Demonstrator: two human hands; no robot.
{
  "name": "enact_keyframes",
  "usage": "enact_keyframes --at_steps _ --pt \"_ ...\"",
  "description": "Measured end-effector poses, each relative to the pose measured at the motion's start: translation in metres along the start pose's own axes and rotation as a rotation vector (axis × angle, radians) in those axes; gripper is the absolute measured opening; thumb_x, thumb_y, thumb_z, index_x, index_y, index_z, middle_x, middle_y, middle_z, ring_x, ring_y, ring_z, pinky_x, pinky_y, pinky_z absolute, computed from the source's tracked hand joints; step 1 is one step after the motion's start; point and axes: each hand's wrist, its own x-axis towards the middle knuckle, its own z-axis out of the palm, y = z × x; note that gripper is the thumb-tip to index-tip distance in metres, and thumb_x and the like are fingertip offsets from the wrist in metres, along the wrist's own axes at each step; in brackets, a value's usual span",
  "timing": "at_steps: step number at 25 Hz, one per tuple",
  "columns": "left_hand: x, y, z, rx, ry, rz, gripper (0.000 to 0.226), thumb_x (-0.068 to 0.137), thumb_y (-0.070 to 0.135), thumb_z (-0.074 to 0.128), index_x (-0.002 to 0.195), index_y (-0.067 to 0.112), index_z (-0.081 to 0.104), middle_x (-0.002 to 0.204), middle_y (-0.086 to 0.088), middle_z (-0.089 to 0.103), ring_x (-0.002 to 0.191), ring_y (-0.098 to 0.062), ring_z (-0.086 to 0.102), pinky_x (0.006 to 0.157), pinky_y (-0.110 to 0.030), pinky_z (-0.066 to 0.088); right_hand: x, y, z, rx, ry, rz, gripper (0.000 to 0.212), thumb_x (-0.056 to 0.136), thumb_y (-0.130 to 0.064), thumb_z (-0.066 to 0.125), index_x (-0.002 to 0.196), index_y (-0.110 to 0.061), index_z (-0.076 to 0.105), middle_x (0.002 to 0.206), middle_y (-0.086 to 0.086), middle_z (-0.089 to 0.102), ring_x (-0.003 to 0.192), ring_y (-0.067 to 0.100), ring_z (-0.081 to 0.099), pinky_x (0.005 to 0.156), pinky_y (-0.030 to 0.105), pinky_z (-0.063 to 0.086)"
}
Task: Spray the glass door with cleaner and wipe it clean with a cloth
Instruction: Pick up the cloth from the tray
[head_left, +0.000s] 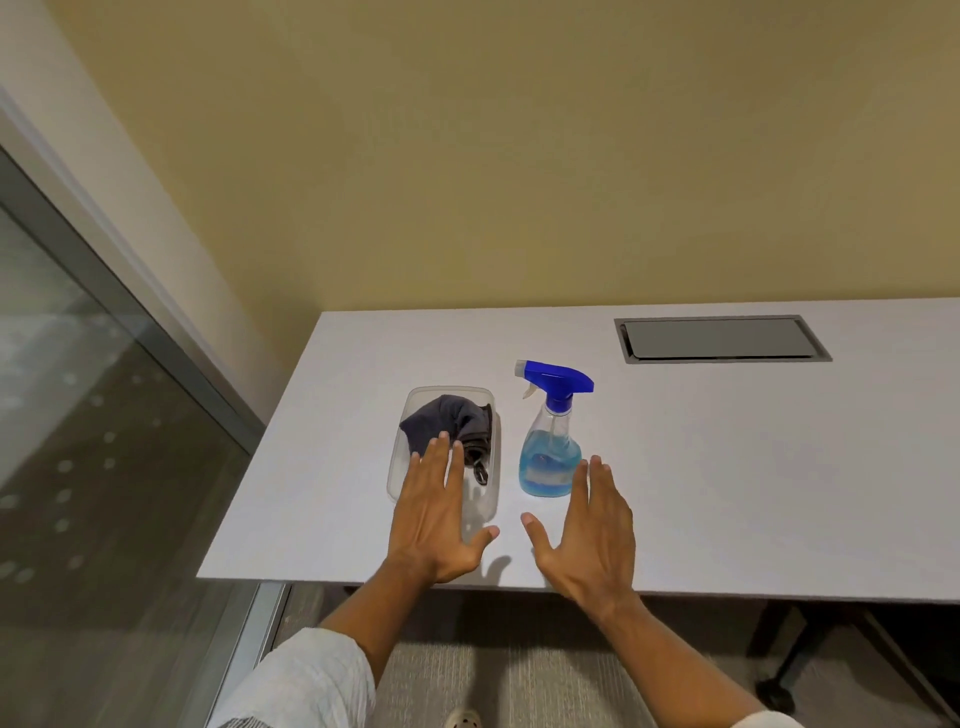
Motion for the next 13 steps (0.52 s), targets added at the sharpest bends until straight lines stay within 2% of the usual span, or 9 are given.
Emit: enact_keyframes --at_steps 3,6,8,11,13 --pt "-0.007 -0.015 -0.005 0.017 0.009 0.011 0.113 0.068 0.086 0.025 0.148 0.024 -0.026 0.157 -0.005 -0.023 0.147 -0.026 -0.017 0.117 -0.037 -0.018 -0.006 -0.012 0.005 -0.023 -0.017 -0.083 0.104 0.078 -0.083 0.019 0.155 -0.014 0.007 0.163 0.008 0.006 0.149 0.025 0.003 0.117 0.04 0.005" --pt "-0.006 -0.034 -0.006 0.018 0.015 0.025 0.113 0.071 0.088 0.022 0.152 0.019 -0.016 0.161 -0.012 -0.007 0.15 -0.029 -0.004 0.12 -0.044 -0.005 -0.004 -0.033 0.009 -0.061 -0.048 -0.183 0.1 0.081 -0.079 0.024 0.154 -0.012 0.013 0.16 0.01 0.014 0.147 0.027 0.013 0.116 0.044 0.018" --pt "-0.003 -0.048 -0.007 0.029 -0.014 0.03 0.115 0.07 0.088 0.024 0.151 0.015 -0.012 0.161 -0.012 -0.01 0.15 -0.028 -0.007 0.12 -0.044 -0.004 0.0 -0.049 0.015 -0.082 -0.06 -0.225 0.096 0.083 -0.076 0.031 0.152 -0.01 0.022 0.158 0.012 0.024 0.144 0.028 0.023 0.112 0.045 0.023" --pt "0.003 -0.073 -0.009 0.009 -0.016 0.015 0.115 0.067 0.091 0.014 0.148 0.016 -0.021 0.159 -0.008 -0.019 0.149 -0.025 -0.015 0.121 -0.039 -0.011 0.014 -0.077 0.029 -0.093 -0.067 -0.25 0.092 0.082 -0.071 0.044 0.15 -0.011 0.029 0.156 0.013 0.031 0.142 0.029 0.029 0.111 0.044 0.024" --pt "0.011 -0.087 -0.01 -0.046 -0.038 -0.014 0.113 0.073 0.086 0.025 0.149 0.016 -0.02 0.16 -0.005 -0.018 0.15 -0.024 -0.012 0.119 -0.033 -0.01 0.031 -0.094 0.038 -0.1 -0.071 -0.246 0.09 0.082 -0.068 0.045 0.149 -0.01 0.032 0.155 0.014 0.034 0.141 0.032 0.036 0.111 0.044 0.023"
